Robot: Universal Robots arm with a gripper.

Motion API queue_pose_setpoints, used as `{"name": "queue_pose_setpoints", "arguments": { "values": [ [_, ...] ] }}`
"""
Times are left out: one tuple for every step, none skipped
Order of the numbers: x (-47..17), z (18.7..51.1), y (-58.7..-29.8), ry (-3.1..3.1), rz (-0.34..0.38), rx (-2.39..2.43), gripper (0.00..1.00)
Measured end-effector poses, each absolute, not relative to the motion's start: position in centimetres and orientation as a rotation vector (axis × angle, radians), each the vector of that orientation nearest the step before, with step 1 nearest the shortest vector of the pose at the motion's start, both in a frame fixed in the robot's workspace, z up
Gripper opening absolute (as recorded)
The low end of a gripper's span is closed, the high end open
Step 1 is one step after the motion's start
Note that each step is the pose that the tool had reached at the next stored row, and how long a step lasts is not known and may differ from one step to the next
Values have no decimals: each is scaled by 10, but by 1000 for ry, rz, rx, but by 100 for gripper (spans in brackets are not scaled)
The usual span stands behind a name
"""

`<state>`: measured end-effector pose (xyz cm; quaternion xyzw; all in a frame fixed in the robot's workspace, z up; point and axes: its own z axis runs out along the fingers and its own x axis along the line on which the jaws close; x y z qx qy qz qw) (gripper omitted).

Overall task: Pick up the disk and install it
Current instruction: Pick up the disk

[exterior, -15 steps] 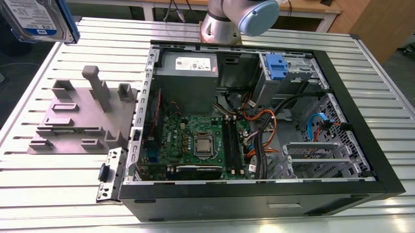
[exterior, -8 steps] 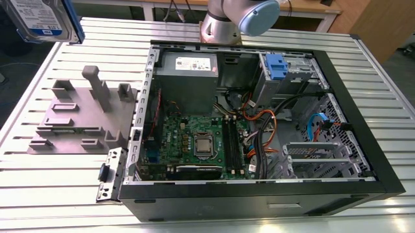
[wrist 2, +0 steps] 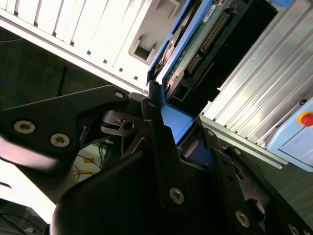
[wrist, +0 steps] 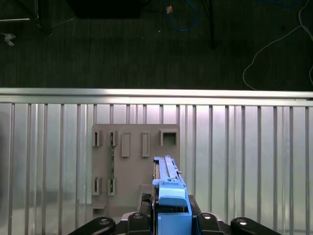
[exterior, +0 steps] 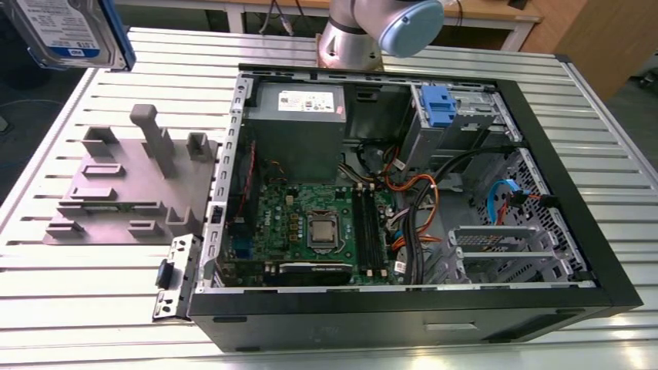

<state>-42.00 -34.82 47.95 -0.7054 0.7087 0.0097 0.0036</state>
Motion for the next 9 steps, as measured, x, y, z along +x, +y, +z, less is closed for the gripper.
{"name": "queue_pose_setpoints", "arguments": {
  "values": [
    [-420,480,-349,2221,30,-2211,36],
    [-420,480,-350,2221,30,-2211,36],
    [-420,480,-351,2221,30,-2211,36],
    [-420,480,-351,2221,30,-2211,36],
    [-420,480,-352,2221,30,-2211,36],
    [-420,480,-353,2221,30,-2211,36],
    [-420,480,-354,2221,30,-2211,36],
    [-420,480,-355,2221,30,-2211,36],
    [-420,480,-355,2221,30,-2211,36]
  ]
}}
